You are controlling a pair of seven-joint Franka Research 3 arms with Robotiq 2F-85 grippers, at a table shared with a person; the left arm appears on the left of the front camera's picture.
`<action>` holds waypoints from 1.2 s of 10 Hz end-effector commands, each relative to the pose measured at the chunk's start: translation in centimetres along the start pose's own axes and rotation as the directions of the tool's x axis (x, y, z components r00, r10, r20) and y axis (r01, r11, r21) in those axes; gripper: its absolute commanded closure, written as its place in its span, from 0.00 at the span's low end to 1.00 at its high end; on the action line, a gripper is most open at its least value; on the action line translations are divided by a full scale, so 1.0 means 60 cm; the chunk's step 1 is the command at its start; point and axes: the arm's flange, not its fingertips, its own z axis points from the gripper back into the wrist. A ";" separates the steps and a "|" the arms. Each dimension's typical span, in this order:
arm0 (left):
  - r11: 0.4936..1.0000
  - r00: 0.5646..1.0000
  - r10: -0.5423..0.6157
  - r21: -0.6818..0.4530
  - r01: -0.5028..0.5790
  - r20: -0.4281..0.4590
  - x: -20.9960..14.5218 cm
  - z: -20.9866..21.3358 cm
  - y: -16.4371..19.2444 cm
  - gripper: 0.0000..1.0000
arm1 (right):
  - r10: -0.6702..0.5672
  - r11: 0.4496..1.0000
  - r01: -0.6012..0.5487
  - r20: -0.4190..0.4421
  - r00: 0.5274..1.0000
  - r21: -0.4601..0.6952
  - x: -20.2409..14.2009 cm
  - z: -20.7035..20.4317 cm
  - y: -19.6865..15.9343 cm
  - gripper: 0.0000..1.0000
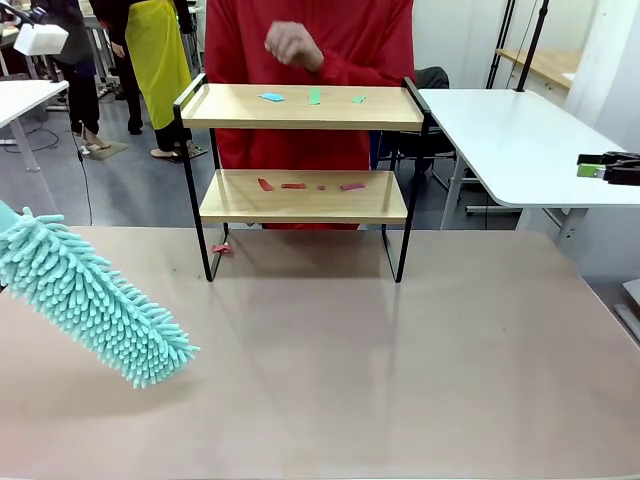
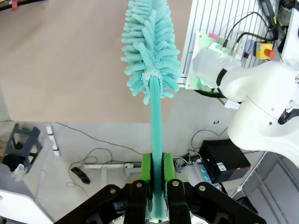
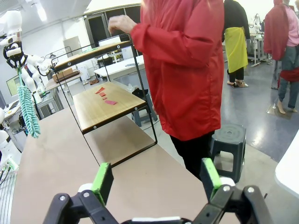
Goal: Clean the shelf.
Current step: Clean the specific section of the Shelf indicated by the human with the Duster.
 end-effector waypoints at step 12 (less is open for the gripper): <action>1.000 1.000 0.010 0.007 -0.010 0.022 -0.002 0.002 -0.004 0.87 | 0.005 1.000 -0.005 -0.001 1.000 0.002 0.005 -0.001 0.001 0.00</action>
